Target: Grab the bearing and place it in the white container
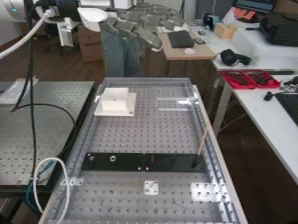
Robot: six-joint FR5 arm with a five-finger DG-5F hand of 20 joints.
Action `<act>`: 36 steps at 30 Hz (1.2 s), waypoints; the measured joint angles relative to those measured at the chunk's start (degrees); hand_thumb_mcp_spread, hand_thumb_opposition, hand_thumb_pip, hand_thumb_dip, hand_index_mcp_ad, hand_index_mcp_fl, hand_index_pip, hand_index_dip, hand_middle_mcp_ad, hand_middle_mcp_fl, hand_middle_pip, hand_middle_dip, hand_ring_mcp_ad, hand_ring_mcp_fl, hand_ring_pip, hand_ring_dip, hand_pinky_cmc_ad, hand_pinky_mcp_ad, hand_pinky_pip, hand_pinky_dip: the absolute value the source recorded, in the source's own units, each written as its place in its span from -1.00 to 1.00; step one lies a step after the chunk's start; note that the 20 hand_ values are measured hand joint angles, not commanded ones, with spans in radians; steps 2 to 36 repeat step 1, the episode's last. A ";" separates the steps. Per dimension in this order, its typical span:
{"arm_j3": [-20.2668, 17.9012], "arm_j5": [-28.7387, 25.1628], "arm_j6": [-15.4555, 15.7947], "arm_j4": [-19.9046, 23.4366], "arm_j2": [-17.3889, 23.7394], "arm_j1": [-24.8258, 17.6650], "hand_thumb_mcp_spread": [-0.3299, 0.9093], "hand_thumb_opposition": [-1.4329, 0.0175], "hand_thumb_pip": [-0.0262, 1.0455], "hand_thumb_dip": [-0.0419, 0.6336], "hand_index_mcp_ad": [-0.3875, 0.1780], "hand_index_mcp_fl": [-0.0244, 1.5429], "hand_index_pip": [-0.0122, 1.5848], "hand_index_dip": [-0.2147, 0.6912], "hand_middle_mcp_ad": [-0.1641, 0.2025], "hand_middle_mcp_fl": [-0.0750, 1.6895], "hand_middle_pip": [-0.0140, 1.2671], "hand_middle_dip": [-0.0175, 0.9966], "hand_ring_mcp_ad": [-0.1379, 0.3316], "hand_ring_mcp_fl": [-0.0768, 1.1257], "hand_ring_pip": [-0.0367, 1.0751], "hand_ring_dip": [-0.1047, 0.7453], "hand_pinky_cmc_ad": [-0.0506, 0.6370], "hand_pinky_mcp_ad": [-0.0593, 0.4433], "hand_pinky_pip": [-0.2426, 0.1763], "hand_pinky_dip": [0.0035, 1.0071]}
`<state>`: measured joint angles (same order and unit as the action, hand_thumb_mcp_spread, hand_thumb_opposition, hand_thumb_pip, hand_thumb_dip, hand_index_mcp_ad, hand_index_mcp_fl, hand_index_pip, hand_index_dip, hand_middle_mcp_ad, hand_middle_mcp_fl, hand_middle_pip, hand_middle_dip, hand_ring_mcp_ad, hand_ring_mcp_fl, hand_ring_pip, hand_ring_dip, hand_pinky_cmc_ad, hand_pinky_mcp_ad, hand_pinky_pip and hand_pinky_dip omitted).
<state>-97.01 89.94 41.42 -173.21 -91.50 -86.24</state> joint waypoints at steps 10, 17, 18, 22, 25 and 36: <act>0.03 0.03 0.06 -0.13 0.00 0.02 -0.09 -0.01 -0.15 -0.59 0.10 -0.86 -0.84 -0.20 0.30 -0.89 -0.75 -0.63 0.31 -0.88 -0.76 -0.55 0.44 0.60 -0.34 -0.20; 0.03 0.03 0.06 -0.13 0.00 0.02 -0.09 -0.01 -0.15 -0.59 0.10 -0.86 -0.84 -0.20 0.30 -0.89 -0.75 -0.63 0.31 -0.88 -0.76 -0.55 0.44 0.60 -0.34 -0.20; 0.03 0.03 0.06 -0.13 0.00 0.02 -0.09 -0.01 -0.15 -0.59 0.10 -0.86 -0.84 -0.20 0.30 -0.89 -0.75 -0.63 0.31 -0.88 -0.76 -0.55 0.44 0.60 -0.34 -0.20; 0.03 0.03 0.06 -0.13 0.00 0.02 -0.09 -0.01 -0.15 -0.59 0.10 -0.86 -0.84 -0.20 0.30 -0.89 -0.75 -0.63 0.31 -0.88 -0.76 -0.55 0.44 0.60 -0.34 -0.20; 0.03 0.03 0.06 -0.13 0.00 0.02 -0.09 -0.01 -0.15 -0.59 0.10 -0.86 -0.84 -0.20 0.30 -0.89 -0.75 -0.63 0.31 -0.88 -0.76 -0.55 0.44 0.60 -0.34 -0.20; 0.03 0.03 0.06 -0.13 0.00 0.02 -0.09 -0.01 -0.15 -0.59 0.10 -0.86 -0.84 -0.20 0.30 -0.89 -0.75 -0.63 0.31 -0.88 -0.76 -0.55 0.44 0.60 -0.34 -0.20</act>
